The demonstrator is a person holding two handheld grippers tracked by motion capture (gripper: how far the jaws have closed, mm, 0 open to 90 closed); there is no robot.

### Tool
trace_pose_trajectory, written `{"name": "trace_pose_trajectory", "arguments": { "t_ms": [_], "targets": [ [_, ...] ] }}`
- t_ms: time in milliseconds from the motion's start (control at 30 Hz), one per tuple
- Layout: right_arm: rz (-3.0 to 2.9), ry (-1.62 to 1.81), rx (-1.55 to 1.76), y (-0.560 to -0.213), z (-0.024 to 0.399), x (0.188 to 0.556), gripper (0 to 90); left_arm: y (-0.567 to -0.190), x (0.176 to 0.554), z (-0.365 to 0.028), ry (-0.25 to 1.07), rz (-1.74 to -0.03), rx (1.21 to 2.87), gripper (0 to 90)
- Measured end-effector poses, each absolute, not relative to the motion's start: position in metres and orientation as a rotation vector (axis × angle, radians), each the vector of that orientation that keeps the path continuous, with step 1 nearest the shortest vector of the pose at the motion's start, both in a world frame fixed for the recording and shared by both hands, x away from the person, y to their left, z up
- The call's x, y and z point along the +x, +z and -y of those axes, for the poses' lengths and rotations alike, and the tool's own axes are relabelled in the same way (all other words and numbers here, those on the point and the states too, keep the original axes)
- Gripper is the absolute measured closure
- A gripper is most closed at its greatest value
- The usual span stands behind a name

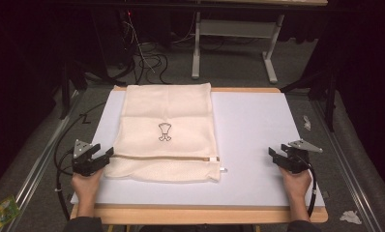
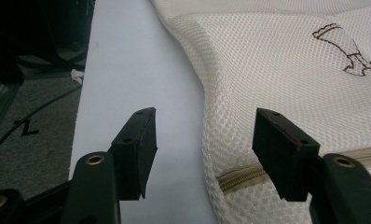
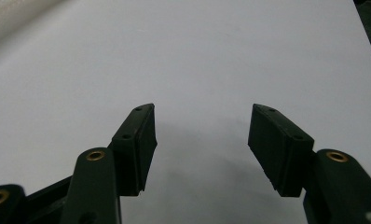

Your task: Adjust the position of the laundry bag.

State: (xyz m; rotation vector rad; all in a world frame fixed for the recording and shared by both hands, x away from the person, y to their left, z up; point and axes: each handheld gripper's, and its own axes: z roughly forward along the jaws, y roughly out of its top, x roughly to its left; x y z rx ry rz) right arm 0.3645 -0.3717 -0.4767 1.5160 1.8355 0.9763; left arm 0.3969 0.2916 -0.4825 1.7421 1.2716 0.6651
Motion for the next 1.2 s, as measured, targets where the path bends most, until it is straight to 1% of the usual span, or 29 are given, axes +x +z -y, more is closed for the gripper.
{"name": "trace_pose_trajectory", "arguments": {
  "t_ms": [733,933,1200],
  "targets": [
    [-1.795,0.997,1.567,-0.4757,0.3759,0.3651,43.5,-0.4821,0.3991,-0.2933,0.636,-1.278,1.752,38.6],
    [-1.793,1.008,1.560,-0.4750,0.3765,0.3646,43.5,-0.4821,0.4004,-0.2977,0.592,-1.289,1.720,39.0],
    [-1.803,1.050,1.528,-0.4718,0.3711,0.3637,45.4,-0.4796,0.4004,-0.2952,0.580,-1.277,1.753,36.2]
  ]
}}
